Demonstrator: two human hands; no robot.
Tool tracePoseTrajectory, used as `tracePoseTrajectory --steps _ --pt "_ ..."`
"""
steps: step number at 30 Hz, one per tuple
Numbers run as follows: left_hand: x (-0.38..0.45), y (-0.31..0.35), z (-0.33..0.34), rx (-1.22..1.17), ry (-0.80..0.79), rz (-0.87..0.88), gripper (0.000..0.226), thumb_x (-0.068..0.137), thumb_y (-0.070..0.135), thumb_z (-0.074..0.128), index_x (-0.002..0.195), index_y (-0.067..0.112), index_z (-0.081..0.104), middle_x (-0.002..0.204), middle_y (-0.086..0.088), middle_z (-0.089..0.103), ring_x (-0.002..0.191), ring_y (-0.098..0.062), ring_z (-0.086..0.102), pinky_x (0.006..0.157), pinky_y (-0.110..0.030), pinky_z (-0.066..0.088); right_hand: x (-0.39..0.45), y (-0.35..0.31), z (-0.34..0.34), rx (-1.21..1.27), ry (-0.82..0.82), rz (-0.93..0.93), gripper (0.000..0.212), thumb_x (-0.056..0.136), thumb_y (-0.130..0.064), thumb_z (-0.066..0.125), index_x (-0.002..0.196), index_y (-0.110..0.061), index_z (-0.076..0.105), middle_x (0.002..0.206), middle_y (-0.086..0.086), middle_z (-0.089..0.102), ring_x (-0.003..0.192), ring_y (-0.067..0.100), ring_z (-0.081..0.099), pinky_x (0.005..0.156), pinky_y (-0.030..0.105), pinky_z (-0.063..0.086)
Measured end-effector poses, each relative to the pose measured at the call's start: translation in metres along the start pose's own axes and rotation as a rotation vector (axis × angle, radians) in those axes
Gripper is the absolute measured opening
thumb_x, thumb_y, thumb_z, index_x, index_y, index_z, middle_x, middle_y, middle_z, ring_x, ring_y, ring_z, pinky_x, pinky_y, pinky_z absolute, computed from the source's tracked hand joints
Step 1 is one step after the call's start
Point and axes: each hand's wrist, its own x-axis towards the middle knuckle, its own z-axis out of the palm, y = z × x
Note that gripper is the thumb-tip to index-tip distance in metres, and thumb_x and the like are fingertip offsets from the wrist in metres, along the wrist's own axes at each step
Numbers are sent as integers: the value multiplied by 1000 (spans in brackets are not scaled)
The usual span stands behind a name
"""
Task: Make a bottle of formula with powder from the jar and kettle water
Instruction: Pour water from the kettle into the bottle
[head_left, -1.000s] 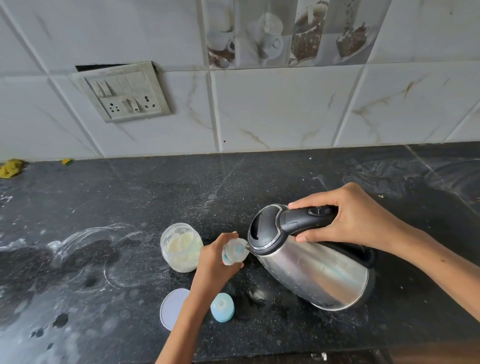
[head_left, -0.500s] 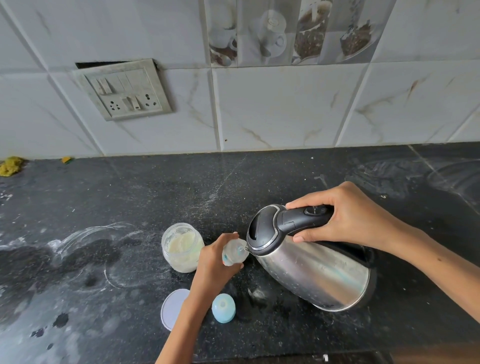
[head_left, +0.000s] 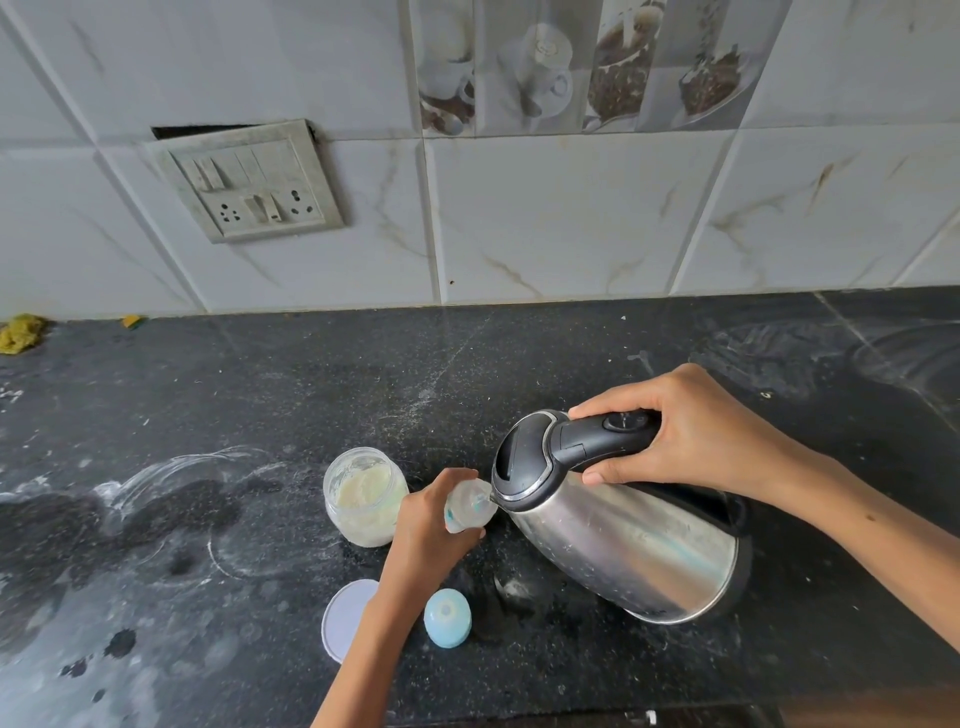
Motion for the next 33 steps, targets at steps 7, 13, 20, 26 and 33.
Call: tracePoseTrajectory --steps 7,13,20,26,33 --pt "0 0 0 0 1 18 56 59 11 84 109 24 63 91 14 69 80 -6 63 69 -15 47 3 -1 2 -15 5 14 51 60 -40 91 108 -37 74 85 -20 76 77 -2 69 75 22 51" --pt "0 -1 -2 -3 15 26 55 59 11 83 109 24 63 91 14 70 80 -7 64 70 -18 48 5 -3 3 -11 -8 24 51 59 -40 91 107 -37 74 85 -21 75 79 -4 69 76 20 51" --pt "-1 -1 -3 6 6 35 56 59 8 84 109 21 63 90 13 69 79 -7 63 67 -5 41 7 -7 3 -34 -19 16 52 60 -40 90 109 -34 74 88 -21 75 81 -7 68 76 16 50" --pt "-2 -1 -4 9 0 40 56 59 9 83 110 22 62 93 13 69 83 -6 63 69 -5 40 9 -8 4 -51 -29 18 52 60 -40 90 109 -36 73 88 -21 75 82 -8 67 77 15 50" --pt "-1 -1 -6 21 -3 43 57 59 10 84 110 23 62 96 14 69 85 -5 63 71 -8 42 8 -9 3 -37 -29 22 50 61 -38 91 108 -35 74 85 -22 75 80 -7 68 76 15 50"
